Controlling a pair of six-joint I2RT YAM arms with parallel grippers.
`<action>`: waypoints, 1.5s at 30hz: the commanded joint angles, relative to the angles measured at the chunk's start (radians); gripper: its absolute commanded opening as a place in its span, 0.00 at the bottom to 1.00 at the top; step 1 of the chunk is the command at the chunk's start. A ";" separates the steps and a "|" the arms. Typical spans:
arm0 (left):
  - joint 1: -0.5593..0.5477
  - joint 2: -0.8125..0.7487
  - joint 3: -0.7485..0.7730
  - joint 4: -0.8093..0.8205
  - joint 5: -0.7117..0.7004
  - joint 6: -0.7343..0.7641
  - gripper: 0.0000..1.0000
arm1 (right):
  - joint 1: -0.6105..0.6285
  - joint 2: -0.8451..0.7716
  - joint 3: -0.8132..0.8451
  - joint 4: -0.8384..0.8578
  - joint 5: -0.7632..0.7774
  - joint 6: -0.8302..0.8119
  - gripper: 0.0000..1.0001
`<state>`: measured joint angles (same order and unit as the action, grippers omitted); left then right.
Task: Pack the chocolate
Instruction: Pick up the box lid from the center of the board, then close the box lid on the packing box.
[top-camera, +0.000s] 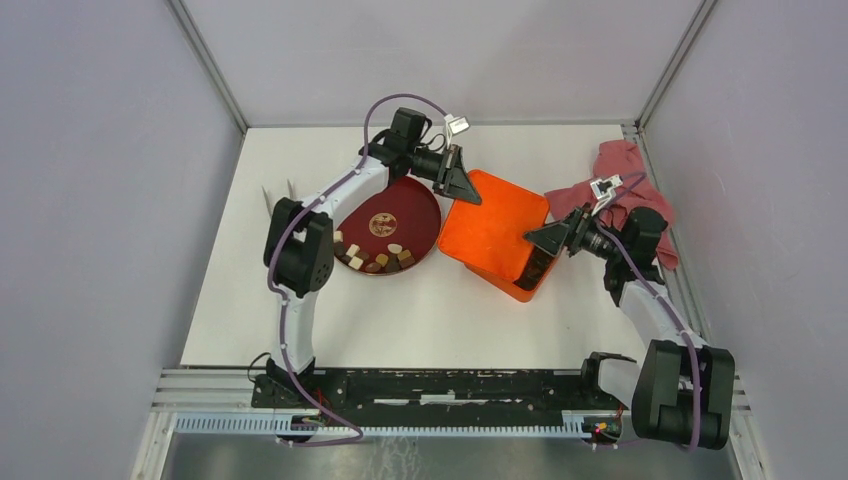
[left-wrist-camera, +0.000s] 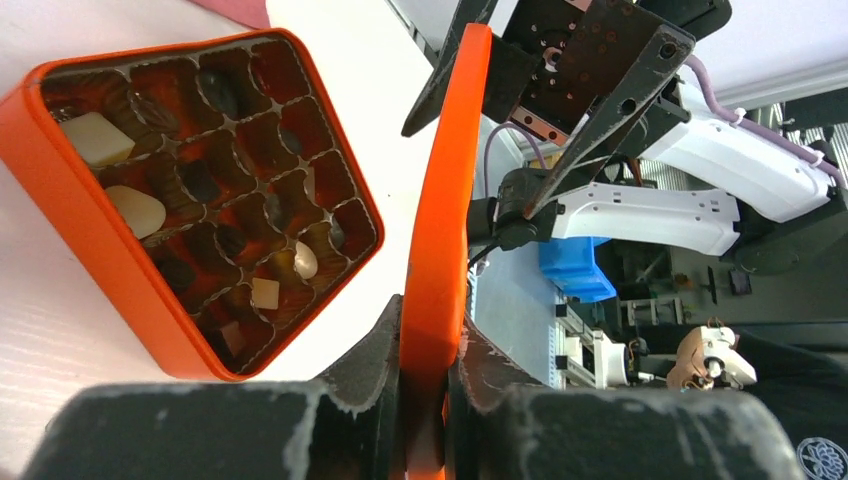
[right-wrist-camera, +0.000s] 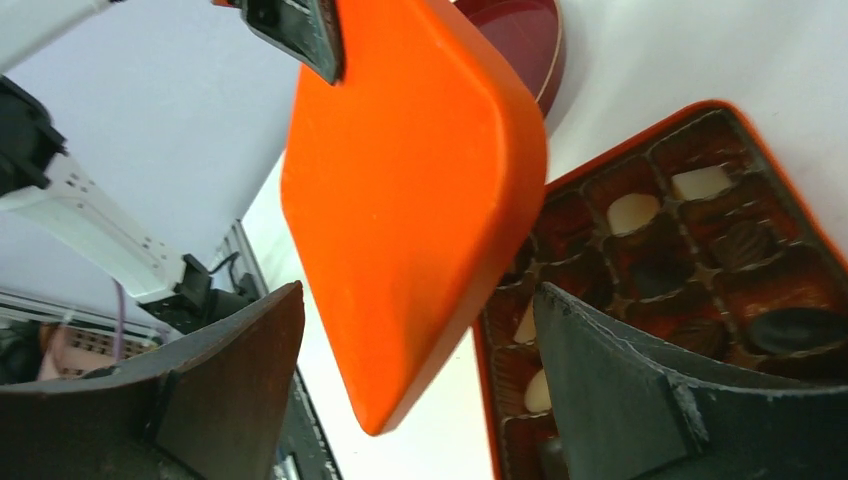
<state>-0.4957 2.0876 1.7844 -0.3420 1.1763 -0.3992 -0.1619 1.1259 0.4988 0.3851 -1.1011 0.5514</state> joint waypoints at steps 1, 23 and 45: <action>-0.021 0.023 0.042 0.074 0.094 -0.013 0.02 | 0.032 -0.019 -0.048 0.254 0.011 0.232 0.88; 0.036 -0.139 -0.251 0.702 -0.299 -0.395 0.48 | -0.074 0.015 -0.116 0.633 0.014 0.692 0.00; -0.005 -0.499 -0.679 0.437 -0.863 -0.290 0.63 | 0.056 0.077 -0.224 0.380 0.351 0.596 0.00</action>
<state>-0.4637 1.6375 1.1259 0.0746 0.3668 -0.6605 -0.1162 1.1961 0.3130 0.7158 -0.8818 1.1358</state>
